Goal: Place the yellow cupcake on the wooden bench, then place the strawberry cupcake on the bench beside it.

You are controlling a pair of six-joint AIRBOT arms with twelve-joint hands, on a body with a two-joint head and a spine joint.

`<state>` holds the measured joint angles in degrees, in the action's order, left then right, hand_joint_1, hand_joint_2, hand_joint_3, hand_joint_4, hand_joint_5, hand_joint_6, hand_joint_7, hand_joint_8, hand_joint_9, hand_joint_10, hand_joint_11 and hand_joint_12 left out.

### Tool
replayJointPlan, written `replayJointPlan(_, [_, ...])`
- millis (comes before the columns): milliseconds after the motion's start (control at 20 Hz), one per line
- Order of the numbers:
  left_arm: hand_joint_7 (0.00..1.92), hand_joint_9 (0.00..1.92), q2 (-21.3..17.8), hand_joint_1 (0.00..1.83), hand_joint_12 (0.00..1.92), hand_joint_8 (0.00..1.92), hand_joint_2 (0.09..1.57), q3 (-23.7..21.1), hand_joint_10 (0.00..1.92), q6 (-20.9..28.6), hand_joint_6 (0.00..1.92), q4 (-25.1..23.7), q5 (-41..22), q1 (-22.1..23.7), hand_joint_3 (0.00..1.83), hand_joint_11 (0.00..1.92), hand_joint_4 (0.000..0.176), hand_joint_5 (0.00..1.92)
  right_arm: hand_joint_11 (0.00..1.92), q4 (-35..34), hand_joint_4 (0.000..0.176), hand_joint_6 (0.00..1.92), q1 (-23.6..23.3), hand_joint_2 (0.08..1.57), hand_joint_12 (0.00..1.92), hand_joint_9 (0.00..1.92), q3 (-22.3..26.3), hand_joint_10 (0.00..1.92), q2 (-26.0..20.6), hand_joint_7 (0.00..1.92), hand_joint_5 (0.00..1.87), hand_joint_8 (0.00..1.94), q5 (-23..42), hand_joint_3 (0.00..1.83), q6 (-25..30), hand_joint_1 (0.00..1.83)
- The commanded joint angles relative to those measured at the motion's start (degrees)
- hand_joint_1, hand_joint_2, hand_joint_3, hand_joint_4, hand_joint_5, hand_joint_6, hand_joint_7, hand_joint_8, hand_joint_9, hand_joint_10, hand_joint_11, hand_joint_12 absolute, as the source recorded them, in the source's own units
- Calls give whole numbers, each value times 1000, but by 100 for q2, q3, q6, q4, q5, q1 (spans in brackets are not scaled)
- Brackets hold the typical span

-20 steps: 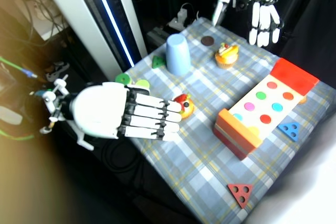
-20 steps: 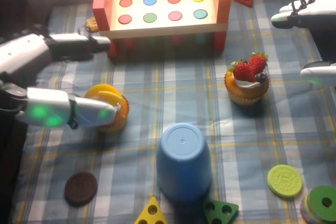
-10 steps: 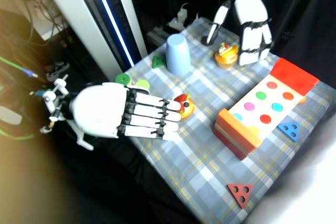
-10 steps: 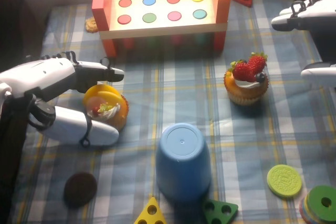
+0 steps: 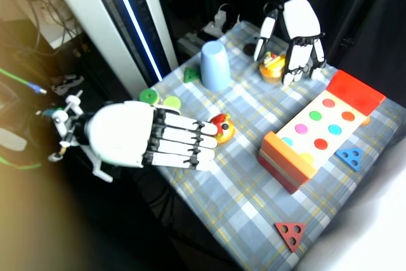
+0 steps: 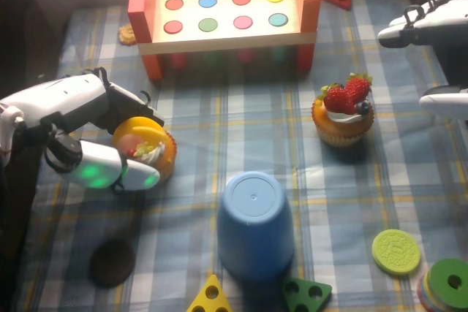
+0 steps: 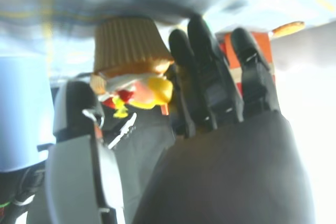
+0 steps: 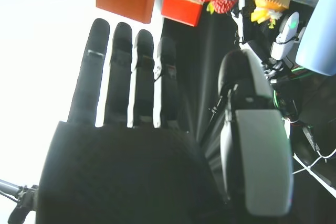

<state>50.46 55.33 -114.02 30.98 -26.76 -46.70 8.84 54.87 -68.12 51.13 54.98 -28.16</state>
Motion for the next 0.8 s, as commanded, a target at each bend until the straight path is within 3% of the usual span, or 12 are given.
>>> replayJointPlan(0, [1033,916,37,902,792,23,1023,17,45,12,7,-56,-466,76,2,0,31,896,256,-171,0,2,-76,1219,540,494,-27,9,-18,527,498,5,651,0,22,643])
replayJointPlan(50, [1092,940,40,1003,725,15,1075,25,25,12,711,-51,-465,86,7,0,147,998,262,-165,0,1,-76,1221,536,498,-28,8,-18,530,497,5,645,0,22,626])
replayJointPlan(100, [1059,972,40,1189,739,821,1102,32,21,12,749,-43,-473,103,0,0,0,1014,285,-160,0,2,-76,1218,536,516,-29,12,-18,539,502,6,638,0,22,651])
replayJointPlan(150, [1071,1044,40,1243,778,974,1081,42,36,12,659,-40,-505,148,0,0,0,1067,305,-158,0,3,-76,1224,537,537,-31,15,-18,552,507,8,633,1,22,629])
replayJointPlan(250, [1038,1084,44,1247,740,1072,1101,46,31,12,763,-36,-600,242,3,0,0,1002,318,-154,0,3,-76,1222,535,547,-29,13,-18,560,512,7,627,0,22,643])
replayJointPlan(300, [1034,1116,43,1258,788,1104,1102,38,39,16,716,-48,-664,305,0,0,0,1016,340,-154,0,1,-75,1223,518,562,-28,4,-18,569,519,1,625,0,23,652])
replayJointPlan(350, [1027,1113,39,1253,749,1109,1103,22,34,61,725,-139,-741,398,1,0,0,1014,358,-154,0,0,-72,1227,516,572,-28,4,-18,570,515,0,625,2,28,620])
replayJointPlan(400, [1031,1069,9,1243,592,1083,1108,-5,13,203,789,-369,-856,574,2,0,0,987,358,-154,0,0,-54,1230,513,571,-27,3,-18,567,507,0,625,3,40,615])
replayJointPlan(500, [988,1030,-41,1244,609,1176,1125,-9,2,536,810,-720,-1032,857,3,0,0,959,388,-154,0,0,-46,1236,523,597,-27,9,-18,581,508,3,625,5,50,558])
replayJointPlan(650, [1025,1049,-91,1231,624,1034,1100,19,5,689,803,-1133,-1227,1426,0,0,0,1017,379,-154,0,2,-43,1229,534,595,-27,3,-16,583,514,2,625,0,52,603])
replayJointPlan(700, [1062,1067,-85,1232,788,927,1083,50,9,689,802,-1206,-1220,1572,1,0,17,1044,372,-154,1,0,-42,1232,533,588,-28,1,-15,579,512,0,625,1,52,573])
replayJointPlan(750, [1069,1056,-77,1230,747,908,1089,99,3,689,871,-1259,-1199,1738,2,0,16,1005,359,-154,0,0,-42,1235,533,581,-28,0,-12,572,511,0,625,1,52,581])
